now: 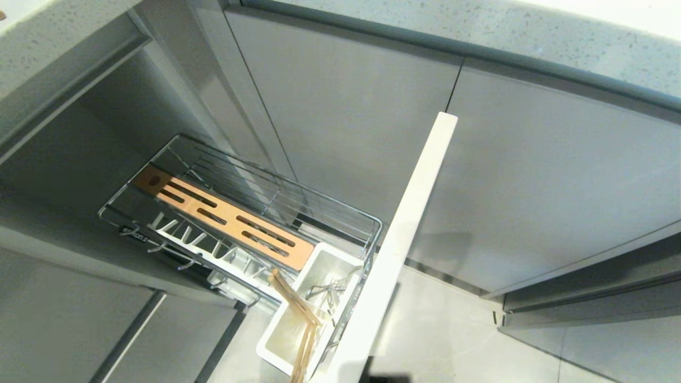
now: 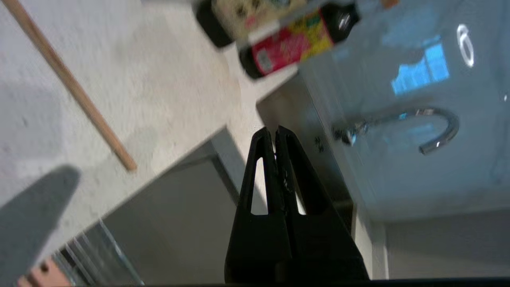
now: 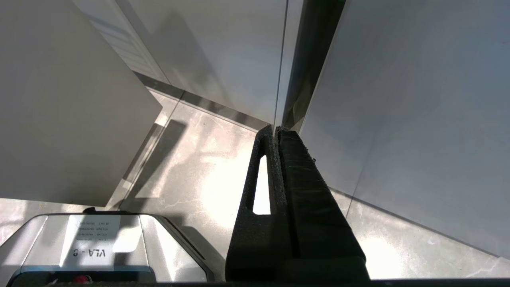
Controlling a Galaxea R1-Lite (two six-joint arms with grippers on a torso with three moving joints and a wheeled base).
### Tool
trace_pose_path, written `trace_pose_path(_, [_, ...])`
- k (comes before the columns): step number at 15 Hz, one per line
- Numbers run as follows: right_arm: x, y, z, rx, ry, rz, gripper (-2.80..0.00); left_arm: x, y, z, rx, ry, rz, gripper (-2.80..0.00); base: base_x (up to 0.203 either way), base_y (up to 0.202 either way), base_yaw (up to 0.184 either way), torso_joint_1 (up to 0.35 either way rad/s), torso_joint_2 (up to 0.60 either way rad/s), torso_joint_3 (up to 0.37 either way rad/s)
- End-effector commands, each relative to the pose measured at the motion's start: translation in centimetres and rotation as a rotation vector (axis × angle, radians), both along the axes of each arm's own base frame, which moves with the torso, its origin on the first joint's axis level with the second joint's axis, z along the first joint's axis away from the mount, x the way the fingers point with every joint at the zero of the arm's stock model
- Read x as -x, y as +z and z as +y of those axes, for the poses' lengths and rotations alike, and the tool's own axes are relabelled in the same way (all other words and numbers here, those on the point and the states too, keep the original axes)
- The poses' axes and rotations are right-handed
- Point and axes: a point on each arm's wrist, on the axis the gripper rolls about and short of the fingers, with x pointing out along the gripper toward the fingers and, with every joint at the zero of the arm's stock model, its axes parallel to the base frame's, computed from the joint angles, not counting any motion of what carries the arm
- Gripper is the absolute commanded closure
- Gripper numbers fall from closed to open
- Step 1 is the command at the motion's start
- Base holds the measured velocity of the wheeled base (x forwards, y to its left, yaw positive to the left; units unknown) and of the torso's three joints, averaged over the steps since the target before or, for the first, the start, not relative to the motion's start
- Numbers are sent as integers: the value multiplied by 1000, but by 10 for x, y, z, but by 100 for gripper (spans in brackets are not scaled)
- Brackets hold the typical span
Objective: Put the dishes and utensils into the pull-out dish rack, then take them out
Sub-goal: Take the spoon out of the cupboard
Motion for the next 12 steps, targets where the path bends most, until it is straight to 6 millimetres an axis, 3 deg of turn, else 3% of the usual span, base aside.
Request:
trace_pose_path(1, [0, 0, 0, 0, 0, 2, 0, -13, -5, -5, -9, -79, 56, 0, 0, 0, 0, 0, 0, 0])
trace_pose_path(7, [0, 0, 0, 0, 0, 2, 0, -40, -27, -26, -129, -279, 200, 0, 0, 0, 0, 0, 0, 0])
trace_pose_path(12, [0, 0, 0, 0, 0, 2, 0, -58, -53, -58, -282, -481, 344, 0, 0, 0, 0, 0, 0, 0])
